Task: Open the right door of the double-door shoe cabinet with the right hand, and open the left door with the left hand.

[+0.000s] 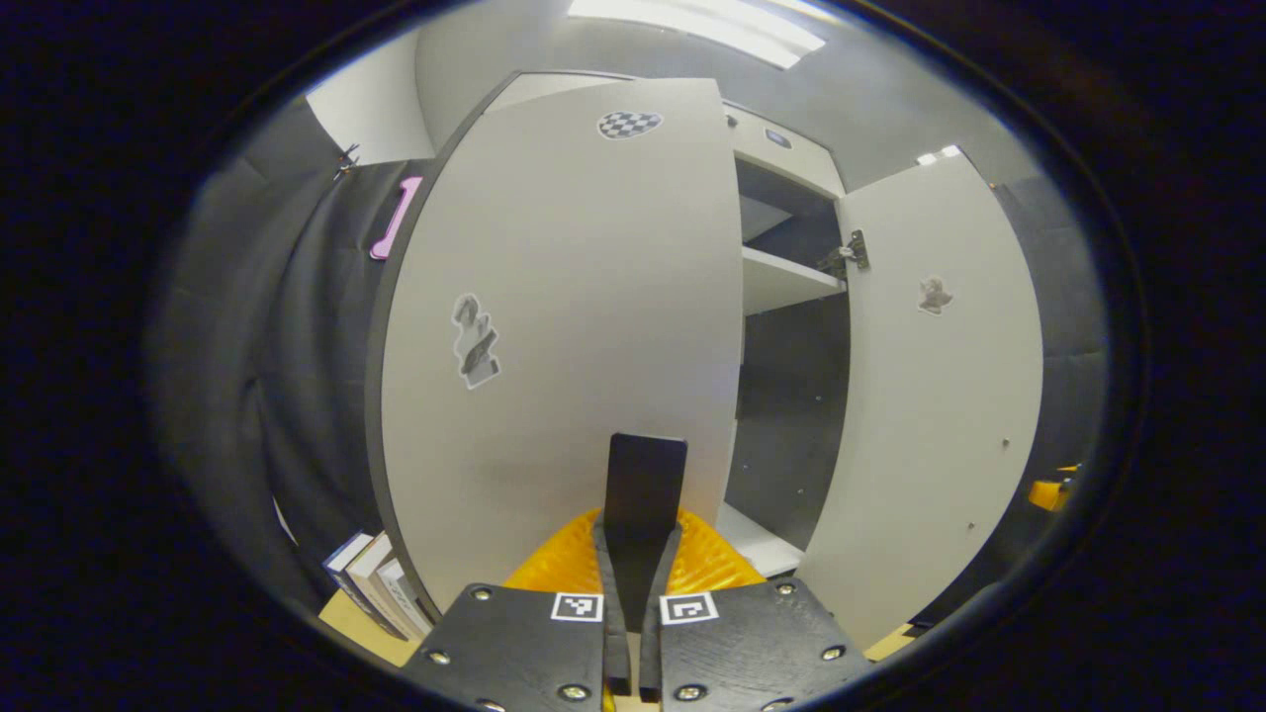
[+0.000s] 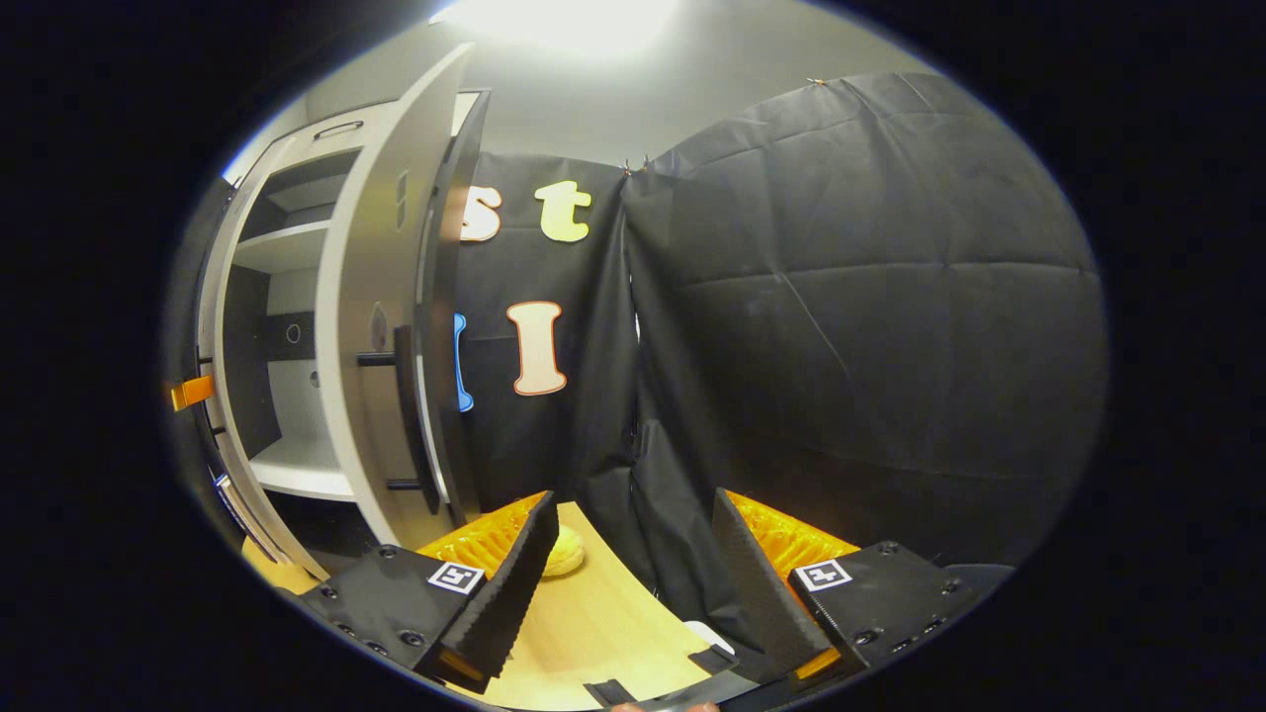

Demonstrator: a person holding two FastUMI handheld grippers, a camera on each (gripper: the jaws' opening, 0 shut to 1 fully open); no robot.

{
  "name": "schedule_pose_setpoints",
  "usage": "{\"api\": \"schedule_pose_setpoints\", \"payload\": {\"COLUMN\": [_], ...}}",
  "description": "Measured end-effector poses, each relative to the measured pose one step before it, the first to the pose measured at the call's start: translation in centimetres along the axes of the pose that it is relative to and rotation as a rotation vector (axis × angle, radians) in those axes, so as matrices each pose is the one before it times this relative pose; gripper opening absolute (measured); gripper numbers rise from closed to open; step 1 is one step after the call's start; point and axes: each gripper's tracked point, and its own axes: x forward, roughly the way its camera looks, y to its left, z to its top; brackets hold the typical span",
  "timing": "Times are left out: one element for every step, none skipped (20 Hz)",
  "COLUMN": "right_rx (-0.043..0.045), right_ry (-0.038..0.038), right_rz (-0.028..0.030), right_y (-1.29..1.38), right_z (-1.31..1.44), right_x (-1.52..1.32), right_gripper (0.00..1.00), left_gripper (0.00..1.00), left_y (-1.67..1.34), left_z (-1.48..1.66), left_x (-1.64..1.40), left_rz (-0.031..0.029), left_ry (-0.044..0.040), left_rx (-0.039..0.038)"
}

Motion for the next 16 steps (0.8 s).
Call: {"api": "schedule_pose_setpoints", "payload": {"right_rx": [-0.00148, -0.00209, -0.00265, -0.00232, -0.00002, 0.00057, 0.00137, 0.00127, -0.0009, -0.00367, -0.00436, -0.0025, -0.00026, 0.00094, 0.00073, -0.00128], "right_ry": [-0.0025, -0.00304, -0.00367, -0.00015, 0.00045, 0.00034, 0.00072, 0.0002, -0.00183, -0.00245, -0.00301, -0.00369, -0.00348, -0.00514, -0.00557, -0.00391], "right_rz": [-0.00045, -0.00027, 0.00055, 0.00144, 0.00411, 0.00469, 0.00453, 0.00735, 0.00922, 0.00879, 0.00951, 0.01122, 0.01119, 0.0096, 0.00745, 0.00611], "right_y": [0.387, 0.409, 0.345, 0.38, 0.535, 0.514, 0.511, 0.58, 0.68, 0.495, 0.654, 0.658, 0.663, 0.382, 0.4, 0.268], "right_z": [0.088, 0.019, -0.031, 0.07, 0.047, -0.016, 0.039, -0.072, 0.162, 0.022, 0.171, 0.099, 0.201, 0.161, 0.116, 0.22], "right_x": [-0.607, -0.635, -0.551, -0.354, -0.331, -0.328, -0.214, -0.235, -0.145, -0.007, 0.083, 0.031, 0.044, 0.029, -0.032, 0.177], "right_gripper": [0.94, 0.94, 0.94, 0.94, 0.94, 0.94, 0.94, 0.94, 0.94, 0.94, 0.94, 0.95, 0.97, 0.98, 0.98, 0.98], "left_gripper": [0.06, 0.06, 0.06, 0.05, 0.05, 0.05, 0.06, 0.06, 0.05, 0.06, 0.06, 0.07, 0.07, 0.06, 0.06, 0.05], "left_y": [0.067, 0.025, 0.08, 0.125, 0.098, 0.059, 0.056, 0.111, 0.109, 0.035, 0.086, 0.091, 0.123, 0.153, 0.12, 0.158], "left_z": [0.249, 0.107, -0.005, 0.01, 0.035, -0.003, 0.114, 0.07, 0.158, 0.064, -0.009, 0.001, 0.062, 0.044, 0.081, 0.034], "left_x": [0.145, -0.122, -0.061, -0.117, -0.188, -0.106, -0.172, 0.006, -0.079, -0.056, -0.093, -0.076, -0.118, -0.077, -0.098, -0.152], "left_rz": [-0.00973, -0.00839, -0.00692, -0.00615, -0.00593, -0.00532, -0.00442, -0.00245, -0.00032, 0.00123, 0.00239, 0.00332, 0.00393, 0.00519, 0.00653, 0.00705], "left_ry": [-0.00141, -0.00182, -0.00217, -0.00314, -0.00349, -0.00391, -0.00341, -0.00253, -0.00207, -0.00254, -0.00275, -0.00361, -0.00322, -0.00332, -0.00347, -0.00302], "left_rx": [-0.00024, -0.00126, -0.00111, 0.0002, 0.00032, -0.00054, -0.00108, -0.0024, -0.00255, -0.00109, 0.00051, 0.00079, -0.00104, -0.00328, -0.00407, -0.00214]}}
